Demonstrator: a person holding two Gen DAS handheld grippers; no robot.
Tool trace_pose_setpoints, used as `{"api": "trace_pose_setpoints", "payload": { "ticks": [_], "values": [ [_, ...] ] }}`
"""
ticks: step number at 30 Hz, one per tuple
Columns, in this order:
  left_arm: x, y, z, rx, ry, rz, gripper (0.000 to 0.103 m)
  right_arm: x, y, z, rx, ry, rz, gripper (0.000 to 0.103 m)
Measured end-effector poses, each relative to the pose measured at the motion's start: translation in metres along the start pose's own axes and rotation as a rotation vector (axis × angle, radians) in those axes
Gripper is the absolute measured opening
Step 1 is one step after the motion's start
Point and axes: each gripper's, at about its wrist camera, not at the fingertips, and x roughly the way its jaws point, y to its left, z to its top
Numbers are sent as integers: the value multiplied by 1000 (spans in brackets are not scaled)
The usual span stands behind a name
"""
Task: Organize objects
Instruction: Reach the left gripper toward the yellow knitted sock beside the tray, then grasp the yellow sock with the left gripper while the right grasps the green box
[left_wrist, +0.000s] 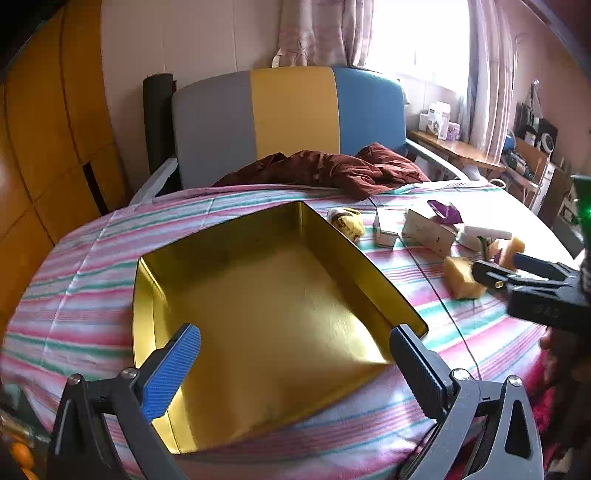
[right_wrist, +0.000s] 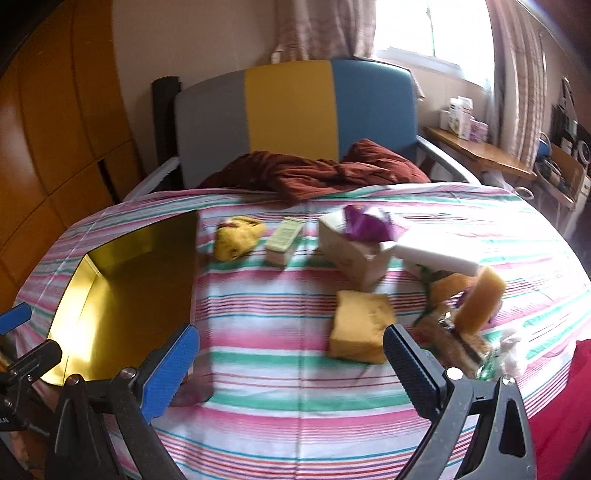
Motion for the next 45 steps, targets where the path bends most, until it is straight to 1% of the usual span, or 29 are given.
{"api": "trace_pose_setpoints", "payload": {
  "ticks": [2, 6, 8, 10, 12, 13, 14, 16, 18, 19, 21, 22, 25, 29, 32, 34, 36, 37, 38, 39, 40, 41, 43, 45],
  "values": [
    [2, -3, 8, 8, -8, -2, 103, 0, -10, 7, 17, -4, -4, 102],
    [14, -11, 36, 45, -2, -52, 103, 2, -27, 27, 25, -25, -10, 102],
    [25, -20, 54, 86, 11, -98, 103, 7, -34, 38, 17, -42, -16, 102],
    [34, -27, 65, 113, 24, -106, 103, 13, -40, 48, -15, -71, -23, 102],
    [50, -37, 80, 159, 53, -126, 103, 21, -43, 53, -56, -85, -5, 102],
    [55, -40, 85, 176, 59, -121, 103, 26, -46, 54, -71, -83, 11, 102],
    [65, -46, 93, 203, 72, -108, 103, 32, -49, 54, -75, -73, 30, 102],
    [78, -53, 102, 231, 92, -123, 102, 43, -57, 52, -53, -48, 70, 102],
    [96, -62, 113, 244, 126, -128, 95, 53, -64, 50, -9, -1, 76, 102],
    [105, -67, 118, 254, 139, -139, 93, 55, -66, 50, 8, 12, 87, 102],
    [127, -79, 127, 285, 167, -137, 84, 55, -69, 50, 29, 8, 96, 102],
    [134, -81, 129, 291, 178, -136, 82, 54, -70, 50, 31, 5, 98, 102],
    [168, -90, 137, 304, 241, -138, 77, 52, -73, 50, 39, -2, 100, 102],
    [211, -91, 146, 290, 324, -116, 75, 52, -75, 51, 41, -9, 110, 102],
    [235, -96, 147, 318, 370, -87, 75, 52, -73, 52, 39, -3, 122, 102],
    [248, -96, 146, 310, 404, -84, 70, 52, -73, 51, 38, -2, 122, 102],
    [262, -98, 144, 302, 436, -95, 61, 52, -73, 51, 38, -5, 128, 102],
    [266, -100, 143, 310, 441, -82, 59, 52, -73, 51, 37, -4, 126, 102],
    [268, -101, 142, 318, 440, -73, 49, 52, -73, 51, 37, -4, 122, 102],
    [269, -103, 140, 329, 433, -61, 44, 52, -73, 51, 38, -5, 120, 102],
    [269, -102, 140, 323, 424, -60, 42, 51, -73, 51, 38, -6, 119, 102],
    [266, -100, 141, 305, 415, -69, 37, 51, -73, 51, 38, -7, 117, 102],
    [254, -92, 143, 262, 383, -85, 35, 52, -74, 51, 40, -4, 116, 101],
    [231, -79, 143, 213, 331, -107, 35, 53, -73, 50, 38, 6, 123, 98]
  ]
}}
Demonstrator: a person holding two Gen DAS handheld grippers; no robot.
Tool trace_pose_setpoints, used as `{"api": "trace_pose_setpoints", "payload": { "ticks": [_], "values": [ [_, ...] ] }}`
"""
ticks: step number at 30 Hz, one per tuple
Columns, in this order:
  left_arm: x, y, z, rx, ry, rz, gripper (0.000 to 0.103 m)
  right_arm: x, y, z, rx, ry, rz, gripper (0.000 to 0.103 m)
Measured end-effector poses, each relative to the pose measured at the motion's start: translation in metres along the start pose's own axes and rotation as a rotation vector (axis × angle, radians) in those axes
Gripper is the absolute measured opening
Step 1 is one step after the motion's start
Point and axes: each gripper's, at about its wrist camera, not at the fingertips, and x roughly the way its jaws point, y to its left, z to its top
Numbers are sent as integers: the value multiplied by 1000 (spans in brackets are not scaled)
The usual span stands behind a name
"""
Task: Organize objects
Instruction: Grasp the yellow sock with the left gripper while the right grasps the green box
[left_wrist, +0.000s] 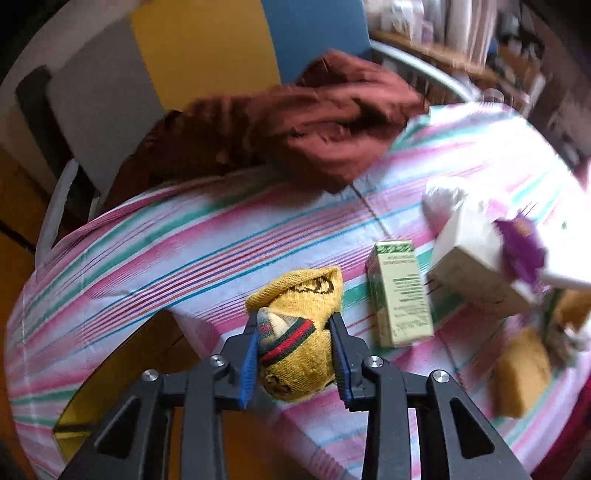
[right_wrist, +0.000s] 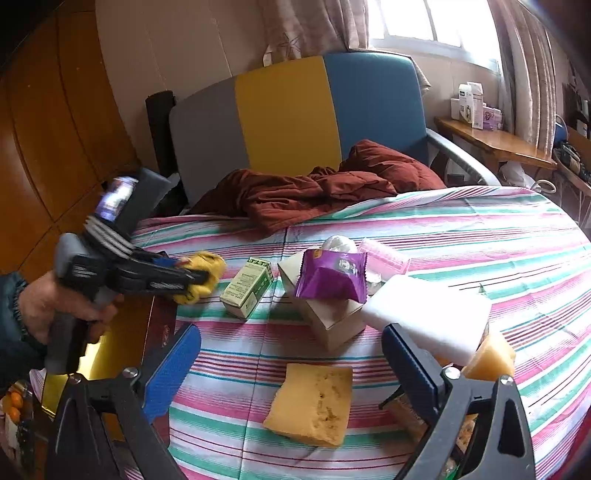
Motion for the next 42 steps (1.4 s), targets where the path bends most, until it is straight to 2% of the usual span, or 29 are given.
{"api": "trace_pose_setpoints", "payload": {
  "ticks": [6, 11, 13, 17, 20, 22, 23, 24, 25, 26, 27, 32, 35, 38, 40, 41, 42],
  "values": [
    [-83, 24, -36, -79, -160, -58, 33, 11, 9, -3, 0, 71, 66, 87],
    [-130, 53, -75, -171, -239, -92, 33, 31, 22, 6, 43, 133, 105, 77],
    [-147, 64, -94, -213, -261, -91, 33, 47, 30, 13, 51, 161, 97, 73],
    [-176, 86, -132, -289, -307, -78, 33, 88, 53, 28, 41, 227, 74, 71],
    [-189, 101, -157, -332, -323, -71, 33, 121, 64, 38, 44, 271, 22, 71],
    [-195, 107, -171, -351, -324, -56, 33, 142, 69, 42, 37, 303, -41, 67],
    [-198, 112, -182, -366, -318, -54, 33, 152, 69, 42, 31, 322, -67, 65],
    [-199, 115, -190, -379, -314, -51, 33, 164, 69, 42, 31, 350, -82, 57],
    [-198, 118, -197, -391, -309, -46, 33, 170, 69, 41, 31, 367, -83, 43],
    [-197, 120, -204, -400, -305, -36, 33, 176, 69, 39, 25, 388, -87, 38],
    [-195, 122, -213, -414, -302, -18, 33, 176, 70, 38, 13, 383, -105, 29],
    [-169, 129, -244, -505, -248, -6, 33, 134, 81, 41, -26, 296, -45, 29],
    [-154, 131, -254, -539, -223, -2, 33, 97, 105, 39, -102, 243, 29, 29],
    [-144, 129, -258, -552, -207, 31, 35, 77, 134, 37, -152, 226, 113, 29],
    [-142, 127, -263, -555, -203, 76, 37, 68, 157, 33, -184, 228, 170, 29],
    [-142, 128, -264, -561, -205, 88, 42, 66, 169, 30, -192, 236, 207, 29],
    [-143, 128, -266, -570, -208, 96, 51, 65, 182, 27, -200, 247, 250, 29]
  ]
}}
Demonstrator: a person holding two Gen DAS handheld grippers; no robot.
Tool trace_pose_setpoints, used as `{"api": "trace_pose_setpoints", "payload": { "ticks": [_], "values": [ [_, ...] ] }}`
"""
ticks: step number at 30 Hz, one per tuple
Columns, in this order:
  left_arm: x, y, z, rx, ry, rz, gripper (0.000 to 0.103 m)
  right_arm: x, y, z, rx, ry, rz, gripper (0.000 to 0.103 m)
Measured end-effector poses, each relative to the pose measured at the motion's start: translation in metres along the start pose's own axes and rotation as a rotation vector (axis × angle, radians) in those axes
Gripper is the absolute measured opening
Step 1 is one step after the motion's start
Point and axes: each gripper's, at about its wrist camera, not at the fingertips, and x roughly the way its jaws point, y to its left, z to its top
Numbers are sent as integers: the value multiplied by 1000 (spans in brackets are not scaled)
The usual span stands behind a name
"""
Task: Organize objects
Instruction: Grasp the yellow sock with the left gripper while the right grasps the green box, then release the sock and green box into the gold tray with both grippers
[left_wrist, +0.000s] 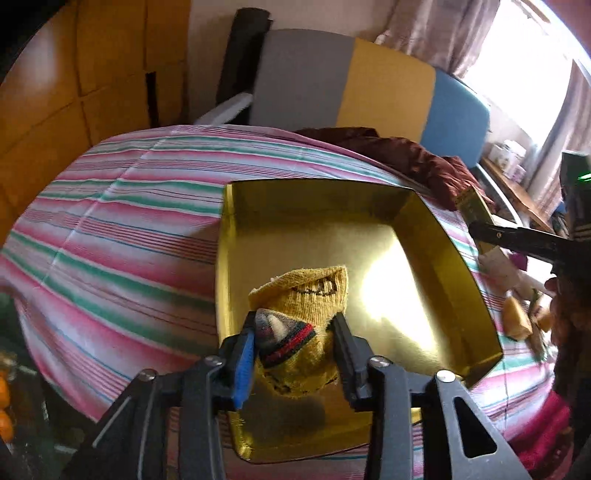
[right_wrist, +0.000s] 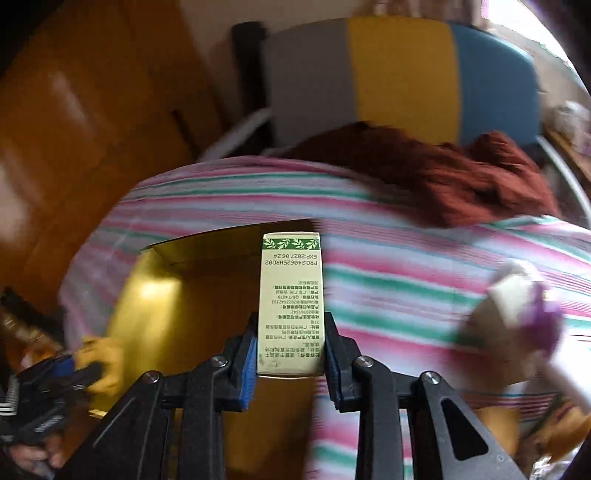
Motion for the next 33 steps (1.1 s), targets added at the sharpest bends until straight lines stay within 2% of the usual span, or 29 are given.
{"api": "trace_pose_setpoints", "payload": {
  "ticks": [1, 2, 3, 4, 8, 11, 14, 16, 18, 21, 23, 26, 30, 33],
  "values": [
    [-1, 2, 0, -10, -4, -3, 56, 2, 11, 0, -11, 4, 36, 30],
    [-5, 4, -2, -30, -15, 7, 69, 4, 22, 0, -21, 1, 68, 31],
    [-9, 7, -3, -37, -23, 18, 79, 7, 33, 0, -32, -1, 93, 37],
    [-13, 9, -4, -39, -37, 28, 80, 9, 41, 1, -38, -1, 105, 44],
    [-25, 8, -7, -21, -83, 90, 85, 11, 60, -4, -47, 14, 113, 47],
    [-31, 8, -9, -27, -110, 95, 86, 6, 69, -14, -75, 23, 89, 48],
    [-37, 7, -10, -42, -139, 123, 86, 0, 77, -32, -114, 1, 24, 48],
    [-41, 6, -11, -45, -154, 142, 86, -6, 83, -43, -152, -24, -49, 48],
    [-46, 4, -13, -48, -177, 158, 92, -14, 93, -54, -202, -68, -149, 49],
    [-54, 0, -16, -50, -224, 161, 98, -27, 98, -68, -224, -132, -211, 49],
    [-57, -2, -17, -41, -229, 147, 98, -30, 97, -74, -211, -134, -244, 53],
    [-57, -8, -18, -27, -218, 126, 98, -31, 93, -79, -177, -110, -232, 53],
    [-54, -14, -22, -25, -196, 104, 98, -34, 84, -86, -126, -113, -199, 53],
    [-52, -18, -23, -11, -189, 103, 98, -41, 81, -92, -132, -128, -206, 53]
  ]
}}
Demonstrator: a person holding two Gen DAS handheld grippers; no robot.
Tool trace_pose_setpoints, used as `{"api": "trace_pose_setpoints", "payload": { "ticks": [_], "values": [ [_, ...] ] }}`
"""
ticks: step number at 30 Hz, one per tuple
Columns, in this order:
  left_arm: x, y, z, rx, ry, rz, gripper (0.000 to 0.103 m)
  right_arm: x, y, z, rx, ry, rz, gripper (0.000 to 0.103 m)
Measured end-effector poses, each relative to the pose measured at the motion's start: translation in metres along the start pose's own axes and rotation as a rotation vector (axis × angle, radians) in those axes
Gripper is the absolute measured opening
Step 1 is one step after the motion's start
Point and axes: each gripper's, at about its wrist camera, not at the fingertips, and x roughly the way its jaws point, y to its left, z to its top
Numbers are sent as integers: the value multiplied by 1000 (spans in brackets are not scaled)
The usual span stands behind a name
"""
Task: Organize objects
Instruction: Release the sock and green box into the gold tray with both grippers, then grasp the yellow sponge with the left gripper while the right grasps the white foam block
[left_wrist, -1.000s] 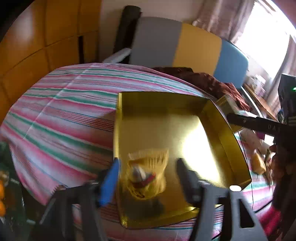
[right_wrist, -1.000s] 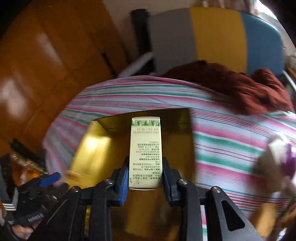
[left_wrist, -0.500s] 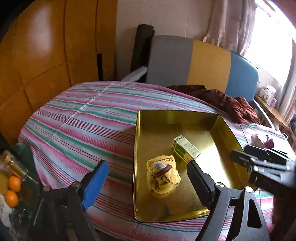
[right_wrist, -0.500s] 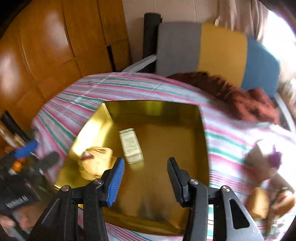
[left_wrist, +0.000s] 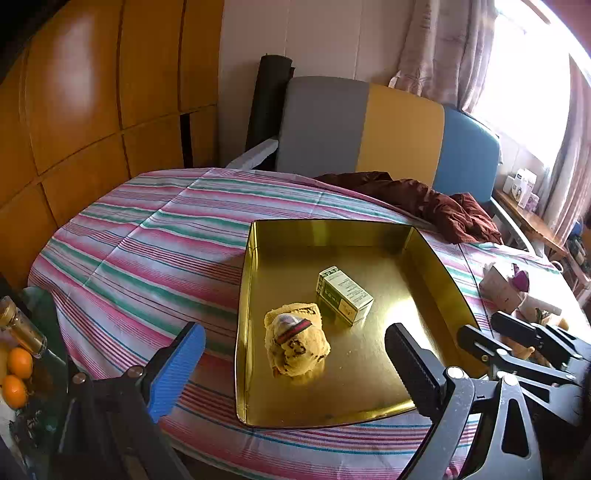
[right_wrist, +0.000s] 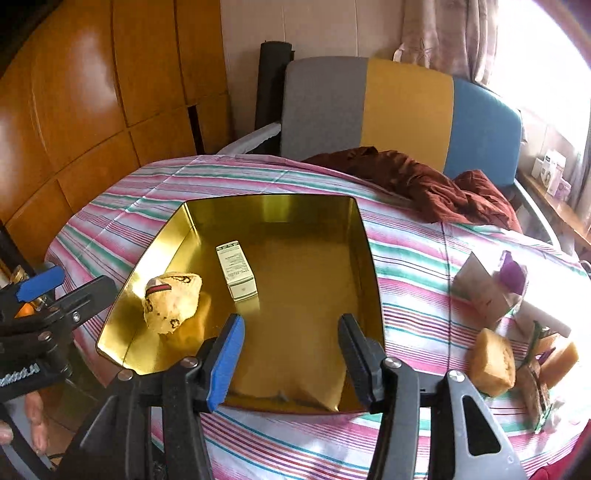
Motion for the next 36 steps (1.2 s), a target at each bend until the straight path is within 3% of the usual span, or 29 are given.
{"api": "trace_pose_setpoints", "payload": {
  "ticks": [20, 29, 36],
  "values": [
    [8, -32, -4, 79, 55, -93, 98, -18, -44, -14, 87, -21, -41, 55],
    [5, -84, -8, 243, 65, -244, 98, -26, -104, -31, 220, 26, -136, 55],
    [3, -121, -6, 348, 68, -318, 98, -52, -169, -50, 366, 47, -226, 55]
  ]
}}
